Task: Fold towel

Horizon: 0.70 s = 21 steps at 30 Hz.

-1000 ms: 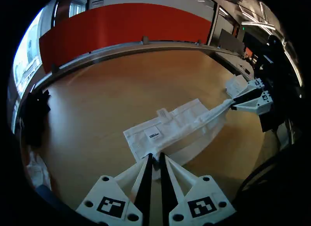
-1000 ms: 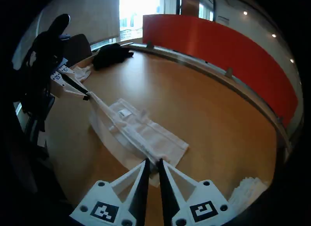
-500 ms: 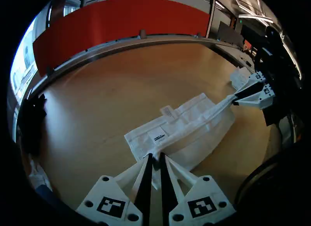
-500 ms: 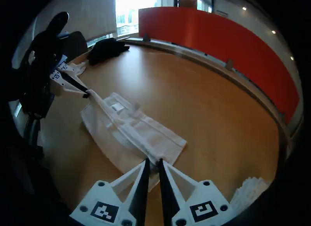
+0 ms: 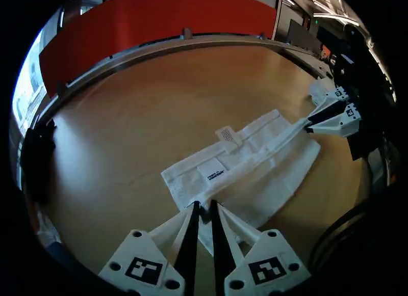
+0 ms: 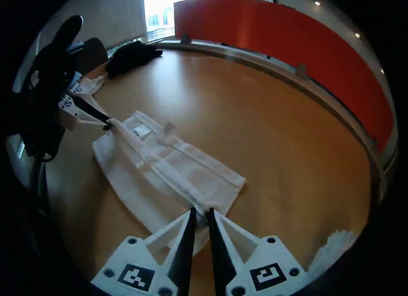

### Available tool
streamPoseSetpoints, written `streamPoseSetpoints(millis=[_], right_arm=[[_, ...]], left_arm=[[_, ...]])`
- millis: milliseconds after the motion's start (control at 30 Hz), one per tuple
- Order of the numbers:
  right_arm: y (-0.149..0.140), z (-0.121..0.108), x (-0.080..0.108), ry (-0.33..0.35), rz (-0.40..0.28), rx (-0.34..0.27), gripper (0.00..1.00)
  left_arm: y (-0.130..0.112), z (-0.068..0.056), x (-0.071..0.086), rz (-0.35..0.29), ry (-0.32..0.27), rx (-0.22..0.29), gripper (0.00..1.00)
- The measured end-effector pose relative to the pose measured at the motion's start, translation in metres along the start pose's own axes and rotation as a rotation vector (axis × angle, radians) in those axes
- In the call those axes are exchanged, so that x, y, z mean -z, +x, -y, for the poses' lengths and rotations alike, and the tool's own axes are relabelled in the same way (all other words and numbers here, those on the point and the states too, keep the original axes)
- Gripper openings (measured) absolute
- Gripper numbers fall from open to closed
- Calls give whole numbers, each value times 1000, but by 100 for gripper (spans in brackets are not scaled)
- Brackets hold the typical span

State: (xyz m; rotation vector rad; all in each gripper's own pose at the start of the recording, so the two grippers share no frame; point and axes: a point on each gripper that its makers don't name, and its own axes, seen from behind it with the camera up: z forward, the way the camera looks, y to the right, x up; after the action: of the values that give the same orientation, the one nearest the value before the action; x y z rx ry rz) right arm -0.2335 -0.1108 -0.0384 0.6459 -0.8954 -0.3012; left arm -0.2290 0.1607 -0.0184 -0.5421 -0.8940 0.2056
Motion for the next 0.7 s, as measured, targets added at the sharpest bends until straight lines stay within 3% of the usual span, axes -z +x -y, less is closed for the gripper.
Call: streamPoseSetpoints(millis=[267,400,467,600,700], right_arm=[[-3,-9,-14,-26,9,-25,23],[-3,-16,-17,-47,9,-22,34],[-3,-21,-18,-63,12,-16,40],[-4,-26,-21,-79,22,-2,57],[-3,-28,-22,-84,25,5,63]], left_arm=[[0,10,-12,4,29,-5,25],[1,13,-16,3,45,-26,28],[2,15,-17,1,53,-42,39],[2,17,-20,2,66,-66,47],[2,21,-21,2,79,-75,51]])
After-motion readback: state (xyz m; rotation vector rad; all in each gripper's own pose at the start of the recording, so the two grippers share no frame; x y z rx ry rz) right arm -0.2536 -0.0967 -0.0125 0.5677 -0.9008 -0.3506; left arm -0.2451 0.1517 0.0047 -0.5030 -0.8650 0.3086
